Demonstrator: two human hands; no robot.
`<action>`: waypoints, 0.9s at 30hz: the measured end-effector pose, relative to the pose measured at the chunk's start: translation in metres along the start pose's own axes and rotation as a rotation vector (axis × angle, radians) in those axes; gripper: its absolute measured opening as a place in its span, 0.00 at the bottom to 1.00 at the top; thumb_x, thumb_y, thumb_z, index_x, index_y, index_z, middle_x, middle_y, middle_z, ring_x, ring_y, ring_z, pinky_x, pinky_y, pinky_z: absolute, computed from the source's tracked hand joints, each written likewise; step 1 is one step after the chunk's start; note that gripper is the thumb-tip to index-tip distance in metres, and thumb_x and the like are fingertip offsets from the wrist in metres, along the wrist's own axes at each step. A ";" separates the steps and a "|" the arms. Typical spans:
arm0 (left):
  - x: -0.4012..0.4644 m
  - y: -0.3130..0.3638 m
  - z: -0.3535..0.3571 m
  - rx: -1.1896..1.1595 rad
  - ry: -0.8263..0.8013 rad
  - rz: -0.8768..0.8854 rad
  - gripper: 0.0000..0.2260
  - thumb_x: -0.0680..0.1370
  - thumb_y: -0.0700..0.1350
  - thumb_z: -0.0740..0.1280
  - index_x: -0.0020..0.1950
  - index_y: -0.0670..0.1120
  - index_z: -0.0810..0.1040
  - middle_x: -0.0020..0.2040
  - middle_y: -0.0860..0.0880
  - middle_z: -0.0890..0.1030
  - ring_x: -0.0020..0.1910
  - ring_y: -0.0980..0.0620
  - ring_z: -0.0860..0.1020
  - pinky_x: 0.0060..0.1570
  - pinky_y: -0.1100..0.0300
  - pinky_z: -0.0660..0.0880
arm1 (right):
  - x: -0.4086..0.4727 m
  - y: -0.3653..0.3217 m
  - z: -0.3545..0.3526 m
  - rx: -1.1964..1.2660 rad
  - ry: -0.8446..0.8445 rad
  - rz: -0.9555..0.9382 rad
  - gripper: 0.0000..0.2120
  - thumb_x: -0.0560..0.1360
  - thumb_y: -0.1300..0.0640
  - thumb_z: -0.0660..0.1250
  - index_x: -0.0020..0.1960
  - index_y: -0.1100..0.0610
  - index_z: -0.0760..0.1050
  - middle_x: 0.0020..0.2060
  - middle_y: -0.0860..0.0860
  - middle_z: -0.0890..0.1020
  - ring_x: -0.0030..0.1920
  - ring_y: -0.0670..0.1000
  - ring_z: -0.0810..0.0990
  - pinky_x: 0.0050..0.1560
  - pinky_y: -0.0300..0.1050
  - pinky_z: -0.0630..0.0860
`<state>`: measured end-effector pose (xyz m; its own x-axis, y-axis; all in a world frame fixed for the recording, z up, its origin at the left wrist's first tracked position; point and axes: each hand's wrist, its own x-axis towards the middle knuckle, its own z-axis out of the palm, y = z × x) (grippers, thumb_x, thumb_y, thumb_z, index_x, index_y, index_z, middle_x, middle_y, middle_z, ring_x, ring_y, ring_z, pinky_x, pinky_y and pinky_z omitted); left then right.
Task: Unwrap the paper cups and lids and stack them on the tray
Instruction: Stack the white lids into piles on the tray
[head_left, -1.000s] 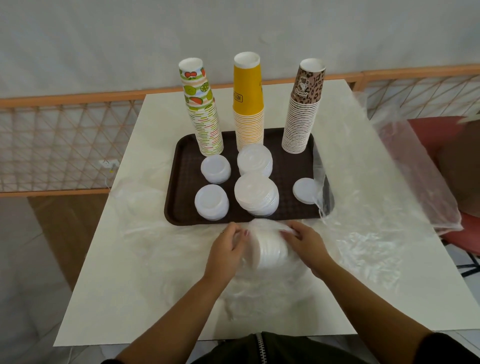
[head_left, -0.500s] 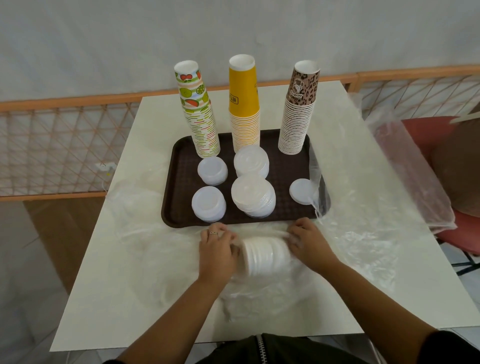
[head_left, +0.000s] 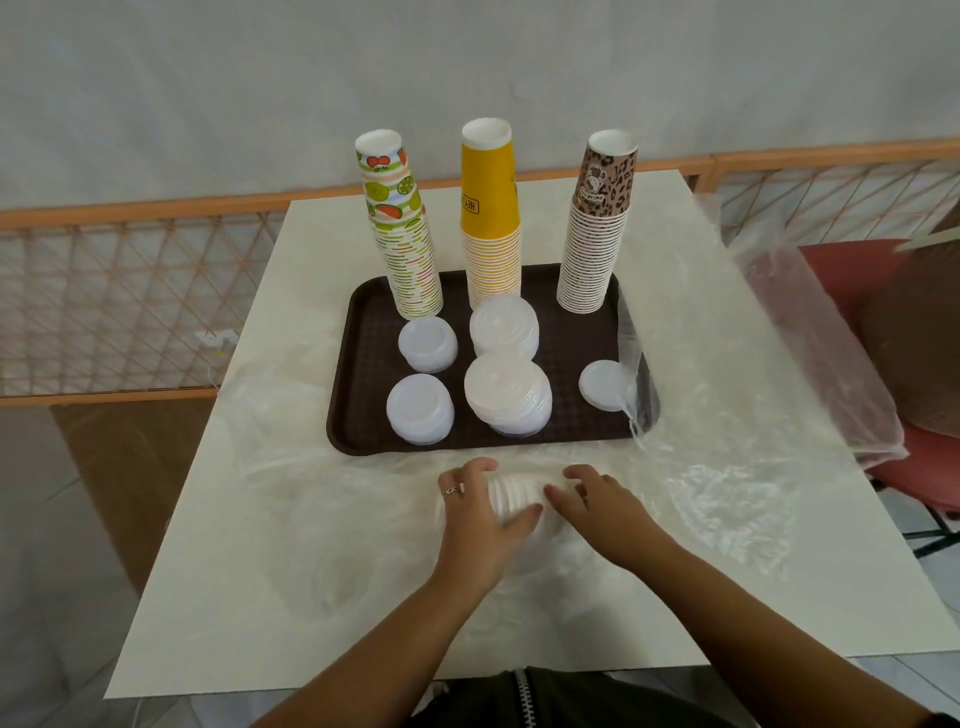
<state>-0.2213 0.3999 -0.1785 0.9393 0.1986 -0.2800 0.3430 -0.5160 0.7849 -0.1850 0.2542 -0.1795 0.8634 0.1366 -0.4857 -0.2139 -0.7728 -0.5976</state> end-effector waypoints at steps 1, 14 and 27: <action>0.000 0.001 -0.001 -0.029 0.001 -0.013 0.28 0.72 0.51 0.72 0.66 0.52 0.62 0.67 0.48 0.60 0.56 0.55 0.67 0.53 0.65 0.69 | 0.001 0.000 -0.001 0.052 -0.012 0.034 0.26 0.78 0.41 0.58 0.70 0.54 0.64 0.65 0.56 0.73 0.63 0.55 0.73 0.60 0.45 0.69; 0.001 0.000 -0.013 -0.319 0.009 -0.221 0.20 0.78 0.56 0.62 0.68 0.56 0.61 0.70 0.50 0.65 0.61 0.52 0.67 0.57 0.57 0.70 | -0.009 -0.009 -0.005 0.601 -0.096 -0.070 0.16 0.75 0.52 0.68 0.62 0.48 0.73 0.56 0.50 0.77 0.56 0.49 0.77 0.55 0.40 0.73; 0.012 -0.007 -0.015 -0.298 0.070 -0.348 0.36 0.66 0.59 0.75 0.69 0.57 0.61 0.68 0.49 0.64 0.57 0.51 0.66 0.54 0.53 0.73 | -0.009 -0.008 0.013 0.321 -0.073 -0.377 0.26 0.75 0.57 0.68 0.65 0.38 0.63 0.50 0.44 0.77 0.44 0.47 0.81 0.47 0.38 0.79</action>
<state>-0.2125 0.4187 -0.1794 0.7623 0.3782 -0.5253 0.6100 -0.1486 0.7783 -0.1970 0.2674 -0.1788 0.8760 0.4215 -0.2344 -0.0326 -0.4331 -0.9007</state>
